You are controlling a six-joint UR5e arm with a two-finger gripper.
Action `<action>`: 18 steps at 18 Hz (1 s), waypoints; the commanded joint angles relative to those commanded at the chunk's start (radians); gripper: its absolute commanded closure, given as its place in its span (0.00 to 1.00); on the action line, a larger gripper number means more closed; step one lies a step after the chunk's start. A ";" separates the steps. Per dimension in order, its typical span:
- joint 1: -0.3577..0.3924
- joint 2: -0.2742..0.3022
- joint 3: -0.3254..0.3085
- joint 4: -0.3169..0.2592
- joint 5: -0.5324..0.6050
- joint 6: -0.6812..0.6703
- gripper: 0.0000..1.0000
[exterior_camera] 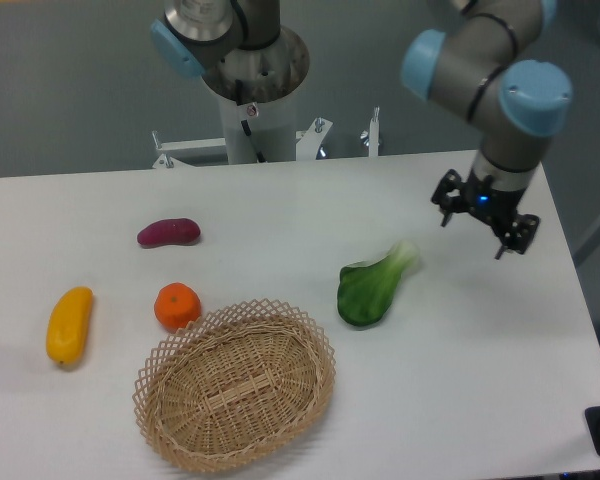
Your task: Place the green vegetable on the table
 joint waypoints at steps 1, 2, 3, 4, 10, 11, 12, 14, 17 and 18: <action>0.009 -0.011 0.020 -0.009 -0.002 0.000 0.00; 0.014 -0.020 0.035 -0.017 0.000 0.000 0.00; 0.014 -0.032 0.048 -0.017 0.002 0.000 0.00; 0.015 -0.041 0.063 -0.018 0.003 0.003 0.00; 0.041 -0.065 0.082 -0.011 0.002 0.100 0.00; 0.041 -0.071 0.083 -0.008 0.005 0.104 0.00; 0.041 -0.072 0.083 -0.008 0.006 0.106 0.00; 0.041 -0.072 0.082 -0.006 0.006 0.106 0.00; 0.040 -0.072 0.078 -0.006 0.006 0.106 0.00; 0.040 -0.071 0.078 -0.005 0.006 0.106 0.00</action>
